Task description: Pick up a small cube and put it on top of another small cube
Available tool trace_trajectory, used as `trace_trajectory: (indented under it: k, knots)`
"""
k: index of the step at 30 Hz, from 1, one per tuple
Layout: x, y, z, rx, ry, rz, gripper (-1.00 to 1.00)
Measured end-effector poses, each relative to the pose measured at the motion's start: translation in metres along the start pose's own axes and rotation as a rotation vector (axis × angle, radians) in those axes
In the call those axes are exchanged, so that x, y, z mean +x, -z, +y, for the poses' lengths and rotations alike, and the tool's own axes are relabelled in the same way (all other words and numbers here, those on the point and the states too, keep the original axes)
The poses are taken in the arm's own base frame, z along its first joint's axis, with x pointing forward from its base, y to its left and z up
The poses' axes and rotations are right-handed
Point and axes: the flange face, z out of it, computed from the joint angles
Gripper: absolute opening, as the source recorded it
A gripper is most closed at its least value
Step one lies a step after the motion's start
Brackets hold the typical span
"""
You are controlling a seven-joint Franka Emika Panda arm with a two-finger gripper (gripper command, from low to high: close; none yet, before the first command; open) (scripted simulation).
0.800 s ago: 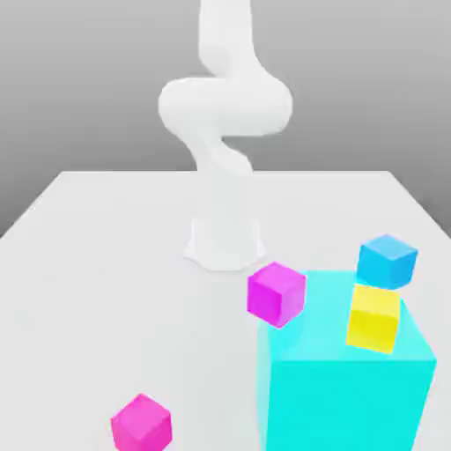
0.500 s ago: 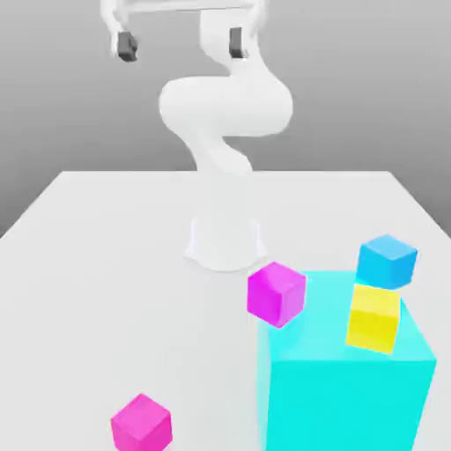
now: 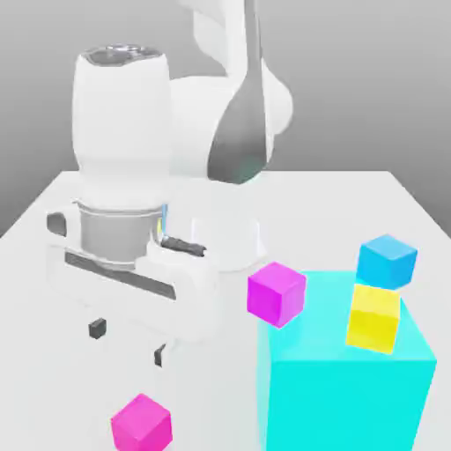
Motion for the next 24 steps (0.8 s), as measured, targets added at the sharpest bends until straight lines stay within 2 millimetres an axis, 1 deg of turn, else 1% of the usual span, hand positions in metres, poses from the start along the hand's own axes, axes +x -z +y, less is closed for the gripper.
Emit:
trace_trajectory:
  k: [3, 7, 8, 13, 14, 15, 16, 19, 20, 21, 24]
  knots:
    - [0.001, -0.051, 0.014, -0.056, -0.049, -0.032, 0.00]
    - [-0.001, -0.105, 0.020, -0.066, -0.058, -0.038, 0.00]
    - [-0.001, -0.113, 0.021, -0.066, -0.058, -0.038, -1.00]
    - [-0.001, -0.113, 0.021, -0.065, -0.058, -0.037, -1.00]
    - [-0.001, -0.116, 0.021, -0.065, -0.058, -0.037, -1.00]
    - [-0.001, -0.112, 0.021, -0.066, -0.058, -0.037, -1.00]
    - [0.000, -0.103, 0.020, -0.066, -0.058, -0.038, -1.00]
    - [0.001, -0.067, 0.018, -0.066, -0.058, -0.038, -1.00]
    - [-0.003, -0.057, 0.014, -0.063, -0.035, -0.039, -1.00]
    - [-0.007, -0.053, 0.009, -0.060, 0.017, -0.039, -1.00]
    - [-0.008, -0.041, -0.001, -0.069, 0.200, -0.021, -1.00]
